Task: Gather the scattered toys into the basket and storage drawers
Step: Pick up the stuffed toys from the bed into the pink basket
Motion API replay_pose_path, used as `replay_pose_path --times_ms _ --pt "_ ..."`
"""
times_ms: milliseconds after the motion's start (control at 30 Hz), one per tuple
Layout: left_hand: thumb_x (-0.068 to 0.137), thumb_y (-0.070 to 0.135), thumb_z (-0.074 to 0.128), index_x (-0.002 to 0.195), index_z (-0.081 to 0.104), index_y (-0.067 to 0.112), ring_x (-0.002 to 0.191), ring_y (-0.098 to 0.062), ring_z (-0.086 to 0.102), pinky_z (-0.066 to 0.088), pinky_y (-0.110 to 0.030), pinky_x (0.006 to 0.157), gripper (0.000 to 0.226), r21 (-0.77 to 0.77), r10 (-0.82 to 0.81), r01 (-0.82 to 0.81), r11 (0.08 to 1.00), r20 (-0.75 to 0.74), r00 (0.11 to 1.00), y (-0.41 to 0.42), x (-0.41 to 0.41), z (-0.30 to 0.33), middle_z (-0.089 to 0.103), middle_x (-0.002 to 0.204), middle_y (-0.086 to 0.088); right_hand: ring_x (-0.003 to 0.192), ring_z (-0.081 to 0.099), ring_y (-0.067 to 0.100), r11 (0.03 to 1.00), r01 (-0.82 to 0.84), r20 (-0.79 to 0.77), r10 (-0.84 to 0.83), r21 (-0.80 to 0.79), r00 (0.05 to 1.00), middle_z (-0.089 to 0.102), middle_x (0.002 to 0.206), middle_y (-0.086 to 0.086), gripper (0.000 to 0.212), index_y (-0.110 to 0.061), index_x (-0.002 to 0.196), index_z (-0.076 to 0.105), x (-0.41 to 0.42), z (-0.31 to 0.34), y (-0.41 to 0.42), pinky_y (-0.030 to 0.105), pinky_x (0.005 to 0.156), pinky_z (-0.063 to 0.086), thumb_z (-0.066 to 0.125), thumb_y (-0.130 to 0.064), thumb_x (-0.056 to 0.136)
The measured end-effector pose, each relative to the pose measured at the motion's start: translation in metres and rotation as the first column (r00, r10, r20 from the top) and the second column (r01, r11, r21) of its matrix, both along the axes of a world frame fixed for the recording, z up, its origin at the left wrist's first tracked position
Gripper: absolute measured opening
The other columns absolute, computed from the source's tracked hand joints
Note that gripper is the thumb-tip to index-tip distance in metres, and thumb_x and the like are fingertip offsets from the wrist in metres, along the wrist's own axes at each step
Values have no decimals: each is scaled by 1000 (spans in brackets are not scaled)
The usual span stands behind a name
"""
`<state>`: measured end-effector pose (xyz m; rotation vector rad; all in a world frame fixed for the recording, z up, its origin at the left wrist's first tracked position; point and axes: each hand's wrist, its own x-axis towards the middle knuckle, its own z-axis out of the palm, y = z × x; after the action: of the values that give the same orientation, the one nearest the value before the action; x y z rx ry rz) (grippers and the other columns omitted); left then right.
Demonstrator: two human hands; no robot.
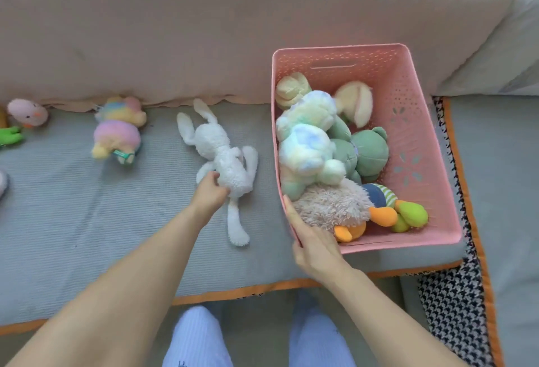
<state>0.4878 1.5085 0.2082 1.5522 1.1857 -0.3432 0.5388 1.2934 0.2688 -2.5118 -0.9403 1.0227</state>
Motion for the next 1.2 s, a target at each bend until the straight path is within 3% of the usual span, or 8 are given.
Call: replay_pose_path --times_ms 133,233,467,567,700,900,1033,1200 --pt "91 6 50 138 34 5 100 -19 49 35 -27 82 50 -90 -31 33 995 17 999 40 -10 -8 52 124 -10 94 57 40 999 46 -5 -46 -15 999 66 101 18 90 -34 135 -24 -30 0 42 38 78 41 44 -6 84" --pt "90 8 51 140 31 6 81 -13 48 37 -28 74 53 -114 -87 89 990 17 996 64 -10 -15 52 91 0 95 58 38 990 138 63 -135 -40 989 66 102 16 90 -42 132 -26 -43 -6 50 39 80 41 44 -10 85" --pt "83 35 66 149 -3 15 132 -32 37 40 -43 100 97 -311 32 -41 950 -32 999 57 25 -39 27 150 -8 94 60 38 959 281 89 -277 -33 957 68 104 11 88 -45 134 -20 -55 -10 52 40 75 43 44 -9 85" --pt "81 40 67 144 -22 14 137 -34 26 27 -50 110 113 -254 32 -60 965 -110 993 37 37 -53 17 155 -10 93 60 36 954 300 90 -296 -27 951 67 105 7 88 -46 133 -20 -55 -17 51 39 73 42 45 -10 86" --pt "80 28 69 147 -8 12 132 -34 35 32 -46 108 104 -109 113 -129 986 -138 984 32 37 -60 27 149 -16 90 60 36 953 300 92 -295 -42 951 67 98 8 86 -40 132 -24 -56 -15 50 39 74 42 44 -11 88" --pt "83 20 58 138 25 12 99 -16 48 39 -24 81 65 23 319 -329 944 194 928 44 22 11 47 129 -8 97 58 36 957 265 71 -259 -113 963 65 107 10 85 -33 132 -28 -51 -3 53 37 78 42 42 -12 89" --pt "80 17 59 135 27 17 92 -2 55 45 -10 77 64 71 245 -344 936 569 785 35 36 104 50 114 6 102 59 33 959 250 5 -251 -134 968 62 116 10 83 -43 143 -13 -47 3 54 37 80 43 41 -9 90" --pt "75 22 69 129 27 17 114 -17 55 48 -31 97 68 -38 138 -185 982 812 568 -17 79 181 47 130 -6 100 61 31 972 188 -27 -193 -138 981 62 118 11 79 -35 146 -13 -43 9 52 33 69 39 38 -7 94"
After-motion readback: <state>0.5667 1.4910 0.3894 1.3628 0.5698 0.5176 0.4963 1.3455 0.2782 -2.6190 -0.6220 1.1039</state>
